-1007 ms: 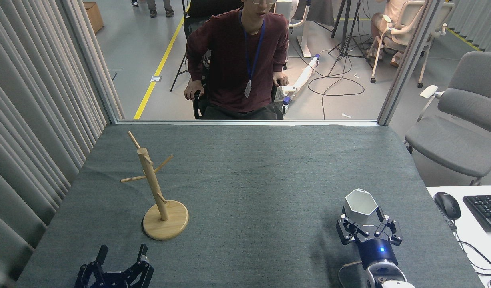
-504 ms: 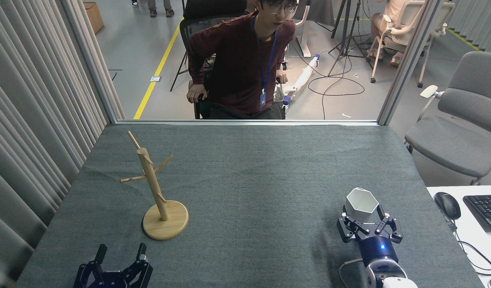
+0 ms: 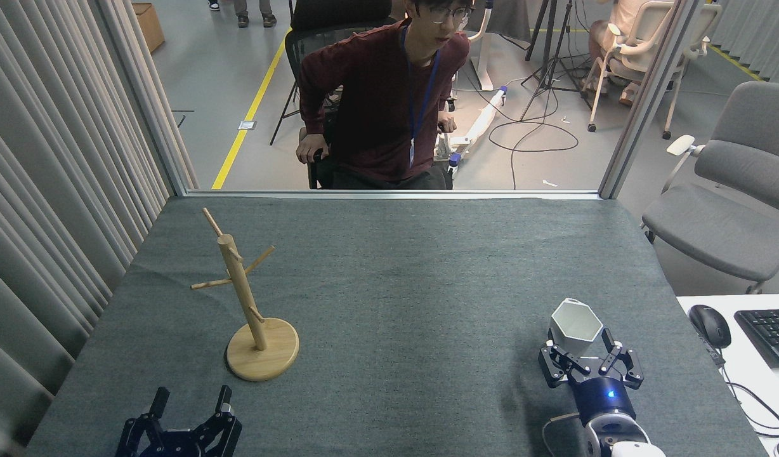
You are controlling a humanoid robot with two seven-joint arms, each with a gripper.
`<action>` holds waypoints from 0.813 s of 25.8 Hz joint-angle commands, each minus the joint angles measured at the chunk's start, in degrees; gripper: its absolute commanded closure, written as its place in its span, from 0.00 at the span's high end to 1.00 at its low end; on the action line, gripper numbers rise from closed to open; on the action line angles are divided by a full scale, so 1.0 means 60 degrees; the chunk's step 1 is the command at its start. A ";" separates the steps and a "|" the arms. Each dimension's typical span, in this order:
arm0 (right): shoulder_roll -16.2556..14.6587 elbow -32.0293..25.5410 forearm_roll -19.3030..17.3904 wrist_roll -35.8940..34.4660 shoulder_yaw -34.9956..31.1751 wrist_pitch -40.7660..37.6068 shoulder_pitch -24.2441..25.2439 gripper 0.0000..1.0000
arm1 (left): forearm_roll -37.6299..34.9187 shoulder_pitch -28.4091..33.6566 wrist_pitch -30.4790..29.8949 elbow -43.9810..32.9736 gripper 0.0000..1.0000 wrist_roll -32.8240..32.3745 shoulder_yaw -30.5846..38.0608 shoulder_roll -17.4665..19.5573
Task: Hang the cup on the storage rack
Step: 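Close the right gripper on the rim of the white cup, then lift the cup with the right gripper and carry it toward the left gripper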
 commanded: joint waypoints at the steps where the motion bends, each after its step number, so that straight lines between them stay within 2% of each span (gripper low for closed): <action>1: -0.0002 0.0122 -0.0003 -0.0014 -0.0008 -0.0011 -0.0029 0.98 | 0.0001 -0.0001 0.0002 -0.0016 1.00 0.0001 0.0003 0.0004; 21: -0.0060 0.1587 -0.0003 -0.0234 0.0036 -0.0084 -0.1142 0.98 | -0.0014 0.0014 0.0017 -0.0001 1.00 0.0001 0.0018 0.0048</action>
